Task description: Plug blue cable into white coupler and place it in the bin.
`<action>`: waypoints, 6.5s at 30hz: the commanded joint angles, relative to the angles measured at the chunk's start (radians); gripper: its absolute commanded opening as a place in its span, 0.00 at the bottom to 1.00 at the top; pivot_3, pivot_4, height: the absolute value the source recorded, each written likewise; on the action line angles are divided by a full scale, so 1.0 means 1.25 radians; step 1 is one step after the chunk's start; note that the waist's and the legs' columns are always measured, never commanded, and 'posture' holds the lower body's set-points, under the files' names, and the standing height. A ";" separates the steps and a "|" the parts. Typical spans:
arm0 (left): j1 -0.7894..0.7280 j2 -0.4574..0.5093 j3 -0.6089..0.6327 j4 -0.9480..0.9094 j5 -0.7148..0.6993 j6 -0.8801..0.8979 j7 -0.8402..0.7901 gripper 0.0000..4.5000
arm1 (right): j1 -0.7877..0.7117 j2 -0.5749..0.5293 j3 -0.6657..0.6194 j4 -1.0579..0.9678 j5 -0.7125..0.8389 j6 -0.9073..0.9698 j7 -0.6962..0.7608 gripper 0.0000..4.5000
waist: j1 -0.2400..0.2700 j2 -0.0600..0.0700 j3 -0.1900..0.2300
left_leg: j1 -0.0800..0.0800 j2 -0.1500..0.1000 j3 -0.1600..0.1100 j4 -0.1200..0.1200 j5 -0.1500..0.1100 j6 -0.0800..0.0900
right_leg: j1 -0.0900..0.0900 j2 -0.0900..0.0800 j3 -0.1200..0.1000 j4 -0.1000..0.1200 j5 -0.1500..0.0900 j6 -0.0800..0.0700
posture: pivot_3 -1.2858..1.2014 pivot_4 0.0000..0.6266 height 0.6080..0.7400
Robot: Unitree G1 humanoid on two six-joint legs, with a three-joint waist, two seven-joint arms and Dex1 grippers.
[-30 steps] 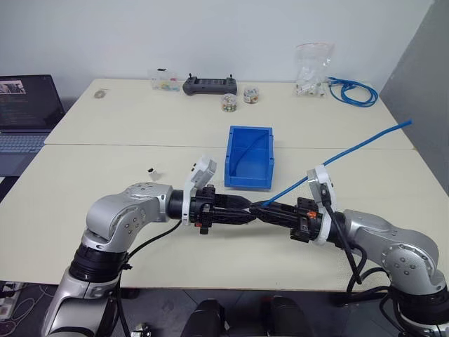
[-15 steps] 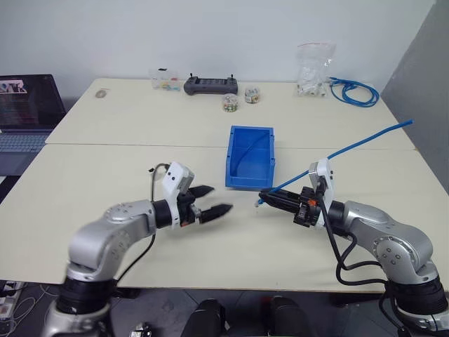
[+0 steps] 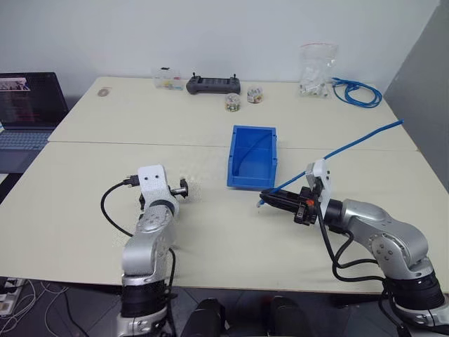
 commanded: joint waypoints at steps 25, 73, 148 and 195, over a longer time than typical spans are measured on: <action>-0.271 0.003 0.124 0.375 0.044 -0.109 0.147 1.00 | -0.010 0.005 -0.009 -0.025 -0.001 -0.008 0.010 0.01 | -0.001 -0.003 0.002 | 0.000 0.000 0.000 0.000 0.002 -0.004 | 0.000 0.000 0.000 0.001 0.001 0.001 | 0.52 0.24 1.00; -0.131 0.477 -0.547 0.129 -0.023 -0.284 -1.121 0.18 | 0.112 -0.077 0.061 -0.144 -0.147 -0.098 0.033 0.01 | -0.007 -0.002 0.002 | 0.000 0.000 0.000 -0.001 0.002 -0.003 | 0.000 -0.001 -0.001 -0.001 0.000 -0.001 | 0.52 0.24 1.00; -0.139 0.417 -0.530 0.201 0.067 -0.337 -1.195 0.18 | -0.132 0.031 0.398 0.216 -0.417 -0.062 0.277 0.01 | -0.013 0.002 -0.018 | 0.015 0.000 0.000 -0.004 -0.001 0.000 | 0.012 -0.001 0.000 0.000 -0.002 -0.001 | 0.52 0.24 1.00; -0.090 0.572 -0.230 -0.023 -0.033 -0.188 -1.029 1.00 | -0.617 0.037 0.094 0.763 -0.389 -0.144 0.257 0.64 | -0.027 0.005 -0.006 | -0.012 0.000 0.002 -0.001 0.002 -0.003 | -0.015 0.000 0.002 0.003 0.002 -0.006 | 0.52 0.24 1.00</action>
